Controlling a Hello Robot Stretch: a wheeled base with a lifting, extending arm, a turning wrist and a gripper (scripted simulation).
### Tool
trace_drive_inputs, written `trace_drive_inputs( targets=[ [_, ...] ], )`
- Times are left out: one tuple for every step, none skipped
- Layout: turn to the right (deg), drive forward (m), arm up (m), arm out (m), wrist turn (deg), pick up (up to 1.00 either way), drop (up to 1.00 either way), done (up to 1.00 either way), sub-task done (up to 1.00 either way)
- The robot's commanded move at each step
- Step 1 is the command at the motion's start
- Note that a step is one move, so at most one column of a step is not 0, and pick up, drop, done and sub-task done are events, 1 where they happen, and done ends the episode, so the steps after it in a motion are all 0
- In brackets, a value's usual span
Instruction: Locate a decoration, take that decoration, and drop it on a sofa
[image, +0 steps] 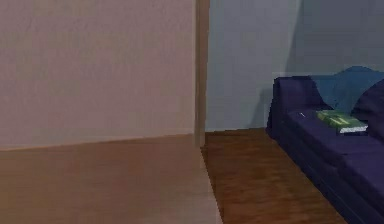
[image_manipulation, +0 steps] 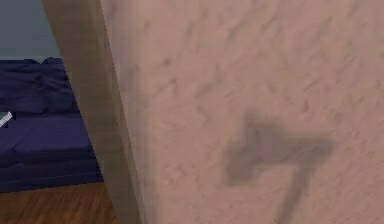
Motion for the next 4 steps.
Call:
trace_drive_inputs(
  targets=[
    [-6.0, 0.0, 0.0, 0.0, 0.0, 0.0, 0.0, 0.0, 0.0],
    [0.0, 0.6, 0.0, 0.0, 0.0, 0.0, 0.0, 0.0, 0.0],
    [45.0, 0.0, 0.0, 0.0, 0.0, 0.0, 0.0, 0.0, 0.0],
    [30.0, 0.0, 0.0, 0.0, 0.0, 0.0, 0.0, 0.0, 0.0]
  ],
)
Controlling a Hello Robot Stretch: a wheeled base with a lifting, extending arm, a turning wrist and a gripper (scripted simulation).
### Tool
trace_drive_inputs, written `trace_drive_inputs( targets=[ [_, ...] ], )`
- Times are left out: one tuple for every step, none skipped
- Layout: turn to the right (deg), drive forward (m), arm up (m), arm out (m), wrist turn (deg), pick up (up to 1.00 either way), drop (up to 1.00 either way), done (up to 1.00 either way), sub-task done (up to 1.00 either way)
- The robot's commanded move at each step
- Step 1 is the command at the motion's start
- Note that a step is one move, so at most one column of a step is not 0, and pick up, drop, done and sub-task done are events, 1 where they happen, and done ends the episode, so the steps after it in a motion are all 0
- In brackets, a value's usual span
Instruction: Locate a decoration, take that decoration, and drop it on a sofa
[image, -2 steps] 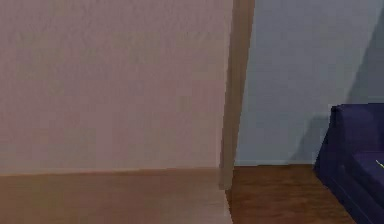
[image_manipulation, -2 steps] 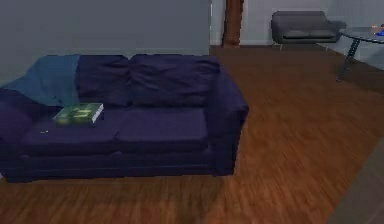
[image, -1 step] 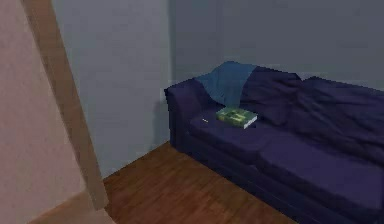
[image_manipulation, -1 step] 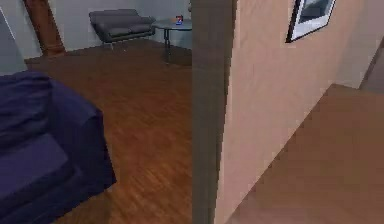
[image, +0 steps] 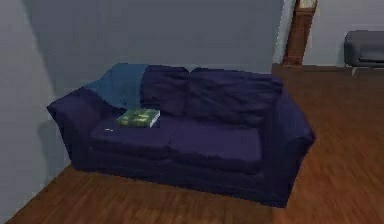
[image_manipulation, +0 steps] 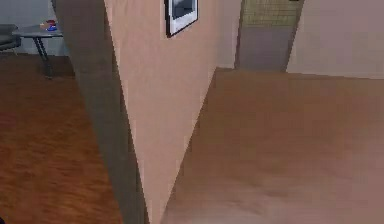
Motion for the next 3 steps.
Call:
trace_drive_inputs(
  targets=[
    [0.0, 0.55, 0.0, 0.0, 0.0, 0.0, 0.0, 0.0, 0.0],
    [45.0, 0.0, 0.0, 0.0, 0.0, 0.0, 0.0, 0.0, 0.0],
    [9.0, 0.0, 0.0, 0.0, 0.0, 0.0, 0.0, 0.0, 0.0]
  ],
)
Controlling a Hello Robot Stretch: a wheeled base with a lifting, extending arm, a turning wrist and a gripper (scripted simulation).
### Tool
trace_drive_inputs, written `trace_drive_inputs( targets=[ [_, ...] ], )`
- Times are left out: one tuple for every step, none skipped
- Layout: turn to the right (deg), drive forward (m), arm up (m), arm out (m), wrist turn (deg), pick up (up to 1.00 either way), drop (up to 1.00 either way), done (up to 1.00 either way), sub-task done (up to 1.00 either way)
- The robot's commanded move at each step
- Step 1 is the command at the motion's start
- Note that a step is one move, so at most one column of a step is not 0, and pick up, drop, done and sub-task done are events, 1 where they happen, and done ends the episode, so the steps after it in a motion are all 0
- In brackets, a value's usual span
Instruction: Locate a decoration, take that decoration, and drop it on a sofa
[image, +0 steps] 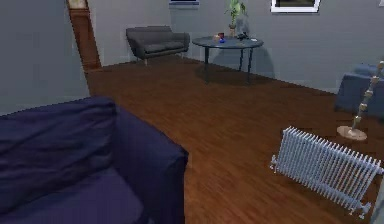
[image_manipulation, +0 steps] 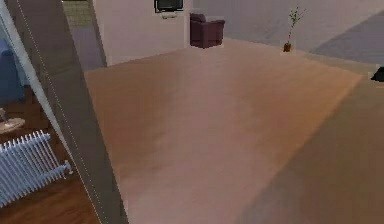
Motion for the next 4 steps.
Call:
trace_drive_inputs(
  targets=[
    [0.0, 0.4, 0.0, 0.0, 0.0, 0.0, 0.0, 0.0, 0.0],
    [30.0, 0.0, 0.0, 0.0, 0.0, 0.0, 0.0, 0.0, 0.0],
    [0.0, 0.6, 0.0, 0.0, 0.0, 0.0, 0.0, 0.0, 0.0],
    [15.0, 0.0, 0.0, 0.0, 0.0, 0.0, 0.0, 0.0, 0.0]
  ],
)
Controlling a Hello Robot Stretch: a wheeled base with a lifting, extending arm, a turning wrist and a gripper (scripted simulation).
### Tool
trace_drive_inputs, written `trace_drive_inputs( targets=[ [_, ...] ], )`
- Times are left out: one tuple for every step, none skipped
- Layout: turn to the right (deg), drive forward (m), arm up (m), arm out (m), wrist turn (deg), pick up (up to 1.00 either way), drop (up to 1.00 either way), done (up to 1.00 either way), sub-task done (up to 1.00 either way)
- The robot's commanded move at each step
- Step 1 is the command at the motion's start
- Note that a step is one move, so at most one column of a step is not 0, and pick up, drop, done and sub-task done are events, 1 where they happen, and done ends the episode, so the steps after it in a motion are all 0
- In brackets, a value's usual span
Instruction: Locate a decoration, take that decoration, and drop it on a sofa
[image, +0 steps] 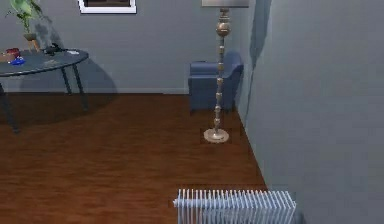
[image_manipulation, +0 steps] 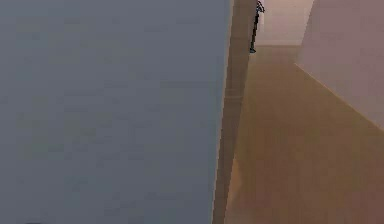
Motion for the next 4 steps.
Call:
trace_drive_inputs(
  targets=[
    [0.0, 0.05, 0.0, 0.0, 0.0, 0.0, 0.0, 0.0, 0.0],
    [-39.0, 0.0, 0.0, 0.0, 0.0, 0.0, 0.0, 0.0, 0.0],
    [0.0, 1.0, 0.0, 0.0, 0.0, 0.0, 0.0, 0.0, 0.0],
    [0.0, 1.0, 0.0, 0.0, 0.0, 0.0, 0.0, 0.0, 0.0]
  ],
)
